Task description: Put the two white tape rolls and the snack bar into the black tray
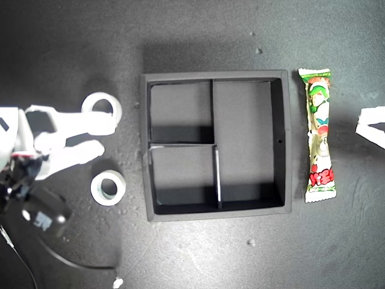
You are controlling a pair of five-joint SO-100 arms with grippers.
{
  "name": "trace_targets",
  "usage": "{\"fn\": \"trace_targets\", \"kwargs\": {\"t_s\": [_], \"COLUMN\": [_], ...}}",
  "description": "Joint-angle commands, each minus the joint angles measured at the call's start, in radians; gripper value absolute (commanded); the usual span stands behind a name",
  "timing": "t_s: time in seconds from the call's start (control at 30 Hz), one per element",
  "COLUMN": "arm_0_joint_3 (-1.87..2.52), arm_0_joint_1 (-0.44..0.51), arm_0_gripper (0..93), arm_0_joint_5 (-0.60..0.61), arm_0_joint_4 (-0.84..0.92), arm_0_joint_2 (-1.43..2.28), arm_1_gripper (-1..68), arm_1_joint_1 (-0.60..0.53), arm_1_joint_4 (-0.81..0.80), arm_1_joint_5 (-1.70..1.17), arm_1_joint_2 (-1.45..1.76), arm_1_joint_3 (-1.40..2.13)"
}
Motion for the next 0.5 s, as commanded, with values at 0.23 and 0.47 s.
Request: {"fn": "trace_targets", "kwargs": {"t_s": [0.23,0.47], "arm_0_joint_3": [0.075,0.140], "arm_0_joint_1": [-0.020,-0.012], "arm_0_gripper": [10.8,10.6], "arm_0_joint_5": [-0.074,-0.092], "arm_0_joint_4": [-0.005,-0.021], "arm_0_joint_2": [0.038,0.077], "arm_1_gripper": [11.0,15.1], "arm_1_joint_1": [-0.100,-0.083], "arm_1_joint_4": [-0.011,0.008], "arm_1_joint_5": [-0.325,-0.350], "arm_1_joint_2": [-0.002,-0.003], "arm_1_joint_3": [-0.130,-0.167]}}
